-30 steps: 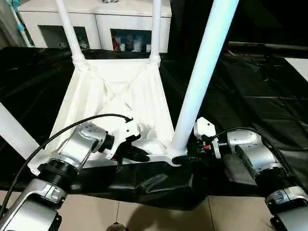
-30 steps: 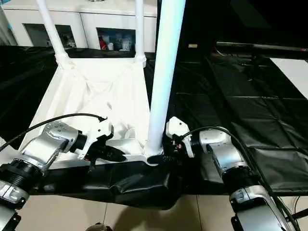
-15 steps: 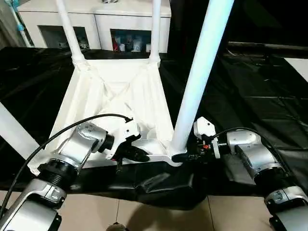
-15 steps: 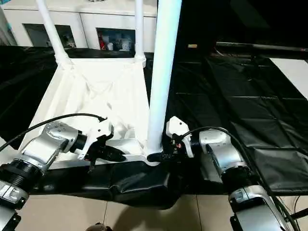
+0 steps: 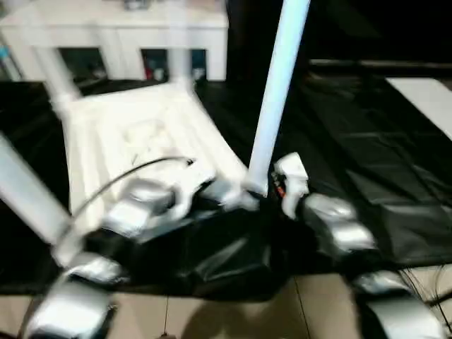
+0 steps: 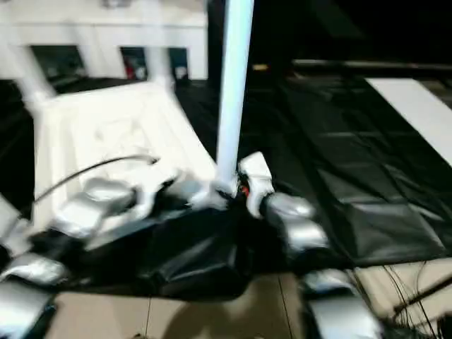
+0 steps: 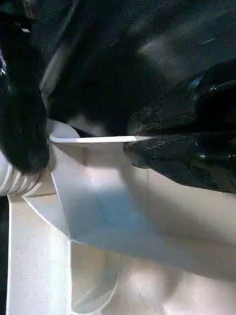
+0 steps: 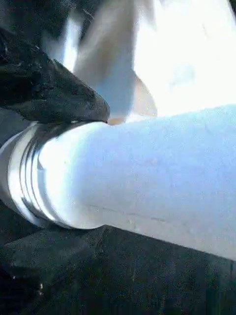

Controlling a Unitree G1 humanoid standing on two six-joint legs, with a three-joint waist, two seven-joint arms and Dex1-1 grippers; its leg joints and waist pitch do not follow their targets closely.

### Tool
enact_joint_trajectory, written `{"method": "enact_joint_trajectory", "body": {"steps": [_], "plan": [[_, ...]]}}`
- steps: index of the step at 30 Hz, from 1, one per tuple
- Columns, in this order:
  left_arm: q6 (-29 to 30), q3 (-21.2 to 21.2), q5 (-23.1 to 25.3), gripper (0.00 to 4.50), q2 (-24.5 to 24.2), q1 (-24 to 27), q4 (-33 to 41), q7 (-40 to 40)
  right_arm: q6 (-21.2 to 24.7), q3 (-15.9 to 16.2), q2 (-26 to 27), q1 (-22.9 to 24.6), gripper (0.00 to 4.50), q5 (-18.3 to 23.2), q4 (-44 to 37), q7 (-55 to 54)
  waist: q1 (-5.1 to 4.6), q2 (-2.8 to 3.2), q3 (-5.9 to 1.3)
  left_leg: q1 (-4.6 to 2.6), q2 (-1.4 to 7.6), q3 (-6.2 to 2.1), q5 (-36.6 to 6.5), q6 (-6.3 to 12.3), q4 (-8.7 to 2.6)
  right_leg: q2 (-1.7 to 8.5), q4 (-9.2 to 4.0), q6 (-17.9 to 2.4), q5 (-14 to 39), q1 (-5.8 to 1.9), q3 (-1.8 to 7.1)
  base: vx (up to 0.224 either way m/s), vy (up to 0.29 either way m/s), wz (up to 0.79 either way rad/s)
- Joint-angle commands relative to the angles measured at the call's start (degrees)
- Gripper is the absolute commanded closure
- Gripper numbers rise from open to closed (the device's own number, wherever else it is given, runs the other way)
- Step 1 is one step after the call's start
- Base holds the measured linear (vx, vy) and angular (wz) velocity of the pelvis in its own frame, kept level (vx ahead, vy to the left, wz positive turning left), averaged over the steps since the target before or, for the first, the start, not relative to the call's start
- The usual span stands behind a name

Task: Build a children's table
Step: Rotate leg to tighten

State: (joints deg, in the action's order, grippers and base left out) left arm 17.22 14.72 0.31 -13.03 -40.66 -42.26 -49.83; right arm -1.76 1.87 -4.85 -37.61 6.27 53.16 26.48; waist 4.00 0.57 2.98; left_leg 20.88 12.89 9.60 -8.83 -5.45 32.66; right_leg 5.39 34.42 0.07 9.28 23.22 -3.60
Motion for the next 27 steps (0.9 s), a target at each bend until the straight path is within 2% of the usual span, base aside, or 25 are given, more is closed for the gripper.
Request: {"method": "enact_joint_trajectory", "body": {"steps": [1, 2, 3, 4, 7, 8, 11, 13, 14, 16, 18, 19, 21, 22, 23, 24, 27], "plan": [[-0.56, -0.91, -1.57, 4.50, 3.22, -0.56, -1.86, 3.09, 1.29, -0.93, 1.76, -0.40, 1.83, -0.02, 3.71, -6.44, 0.09, 0.40, -3.55, -0.87, -0.92, 0.38, -22.35, -1.73, -3.70, 1.88, -5.43, -8.85, 26.34, -1.96, 1.14, 0.000, 0.000, 0.00], [-1.35, -1.77, -0.99, 4.50, 5.33, -1.85, -5.03, 7.44, 0.32, -1.49, 3.64, -1.42, 1.83, -0.58, 5.91, -11.40, 0.06, 0.52, -3.55, -0.74, -0.94, 0.43, -22.25, -1.33, -3.68, 1.86, -5.50, -8.72, 26.47, -2.02, 1.14, 0.000, 0.000, 0.00], [-2.04, -2.12, -0.57, 4.50, 6.17, -2.46, -6.63, 9.39, -0.41, -1.63, 4.62, -1.92, 1.83, -1.06, 6.83, -13.87, -0.08, 0.49, -3.46, -0.85, -1.10, 0.48, -22.54, -1.30, -3.60, 1.79, -5.76, -8.34, 27.60, -1.73, 1.04, 0.000, 0.000, 0.00], [-2.96, -2.18, -0.09, 4.50, 6.82, -2.91, -7.89, 10.91, -0.86, -1.71, 5.59, -2.35, 1.83, -1.29, 7.59, -15.65, 0.02, 0.51, -3.53, -1.00, -1.07, 0.37, -22.69, -1.33, -3.62, 1.80, -5.80, -8.12, 28.12, -1.78, 0.95, 0.000, 0.000, 0.00], [-3.93, -2.03, 0.49, 4.50, 7.55, -3.41, -9.26, 11.28, -1.11, -0.50, 7.39, -3.30, 1.83, -3.09, 8.73, -17.35, 0.11, 0.30, -3.72, -0.49, -1.08, 0.42, -21.74, 0.10, -3.80, 1.77, -5.83, -7.60, 27.10, -2.02, 0.94, 0.000, 0.000, 0.00], [-4.50, -1.69, 0.91, 4.50, 7.58, -3.58, -9.63, 10.82, -1.25, -0.27, 8.04, -3.74, 1.83, -3.58, 9.24, -17.34, 0.15, 0.51, -3.79, -0.38, -1.00, 0.34, -21.41, 0.26, -3.94, 1.82, -5.67, -7.56, 26.58, -2.16, 0.98, 0.000, 0.000, 0.00], [-5.32, -1.22, 1.44, 4.50, 6.99, -3.90, -10.59, 8.97, -3.45, -1.39, 8.87, -4.48, 1.83, -2.31, 9.84, -15.75, -0.01, 0.59, -3.75, -0.51, -1.02, 0.36, -23.04, 0.53, -3.95, 1.86, -5.95, -7.29, 27.61, -1.90, 0.89, 0.000, 0.000, 0.00], [-5.57, -0.81, 1.75, 4.50, 6.36, -3.80, -11.07, 7.57, -5.44, -1.66, 8.59, -4.57, 1.27, -2.04, 9.55, -13.99, 0.03, 0.53, -3.79, -0.44, -1.00, 0.36, -22.85, 0.66, -4.01, 1.93, -5.98, -7.10, 27.62, -1.97, 0.91, 0.000, 0.000, 0.00], [-5.50, -0.58, 1.90, 4.50, 5.92, -3.64, -11.13, 6.85, -6.41, -1.40, 8.03, -4.52, 1.13, -2.42, 9.09, -13.29, 0.03, 0.51, -3.81, -0.47, -0.93, 0.37, -22.97, 0.81, -3.99, 2.00, -5.99, -7.22, 27.58, -1.90, 0.94, 0.000, 0.000, 0.00], [-5.77, -0.26, 2.08, 4.50, 5.22, -3.43, -11.28, 5.64, -7.34, -1.86, 7.26, -4.50, 0.94, -2.26, 8.31, -12.38, -0.04, 0.37, -3.87, -0.05, -0.95, 0.32, -22.03, 1.05, -4.10, 1.98, -5.77, -7.46, 26.36, -2.23, 0.95, 0.000, 0.000, 0.00], [-5.76, -0.13, 2.11, 4.50, 4.05, -2.95, -10.81, 3.79, -7.62, -1.34, 5.63, -4.42, 0.77, -2.42, 6.71, -9.43, -0.07, 0.42, -3.87, -0.16, -0.83, 0.47, -21.14, 1.28, -4.07, 1.96, -5.59, -8.48, 24.42, -2.16, 1.07, 0.000, 0.000, 0.00], [-5.76, -0.13, 2.11, 4.50, 4.04, -2.94, -10.80, 3.77, -7.62, -1.34, 5.61, -4.42, 0.77, -2.42, 6.69, -9.40, -0.06, 0.15, -3.91, -0.12, -0.87, 0.52, -20.93, 1.46, -4.03, 1.90, -5.57, -8.55, 24.20, -2.26, 1.05, 0.000, 0.000, 0.00], [-5.73, -0.18, 2.15, 4.50, 3.46, -2.68, -10.45, 2.89, -7.59, -1.03, 4.67, -4.31, 0.54, -2.40, 5.83, -7.04, -0.01, 0.33, -3.94, -0.06, -0.73, 0.58, -19.74, 1.78, -4.06, 1.95, -5.36, -9.39, 22.43, -2.34, 1.16, 0.000, 0.000, 0.00], [-5.77, -0.40, 1.99, 4.50, 2.11, -2.13, -9.61, 1.43, -6.31, 0.24, 2.33, -3.75, 0.43, -2.60, 3.57, -1.92, 0.07, 0.37, -3.92, -0.09, -0.75, 0.59, -19.70, 1.81, -4.02, 1.93, -5.33, -9.53, 22.14, -2.35, 1.15, 0.000, 0.000, 0.00], [-5.90, -0.64, 1.76, 4.50, 0.73, -1.64, -8.89, -0.06, -4.39, 1.85, -0.24, -3.05, 0.34, -2.97, 1.32, 3.70, 0.20, 0.15, -3.95, 0.00, -0.70, 0.59, -19.20, 2.20, -4.02, 1.88, -5.17, -9.64, 21.27, -2.66, 1.12, 0.000, 0.000, 0.00], [-6.26, -0.74, 1.54, 4.50, -0.12, -1.34, -8.46, -1.28, -4.28, 3.09, -1.97, -2.48, 0.34, -3.67, -0.04, 6.52, 0.28, 0.25, -4.02, 0.30, -0.70, 0.63, -17.89, 2.75, -3.94, 1.88, -4.95, -9.93, 19.49, -2.84, 1.19, 0.000, 0.000, 0.00], [-7.23, -0.45, 0.23, 4.50, -3.09, 0.15, -6.06, -8.36, -5.70, 5.31, -6.80, -0.38, 0.34, -3.82, -3.94, 16.10, 0.49, 0.20, -4.09, 0.25, -0.53, 0.72, -16.89, 3.10, -3.79, 1.86, -4.73, -10.78, 17.12, -2.99, 1.19, 0.000, 0.000, 0.00]]}}
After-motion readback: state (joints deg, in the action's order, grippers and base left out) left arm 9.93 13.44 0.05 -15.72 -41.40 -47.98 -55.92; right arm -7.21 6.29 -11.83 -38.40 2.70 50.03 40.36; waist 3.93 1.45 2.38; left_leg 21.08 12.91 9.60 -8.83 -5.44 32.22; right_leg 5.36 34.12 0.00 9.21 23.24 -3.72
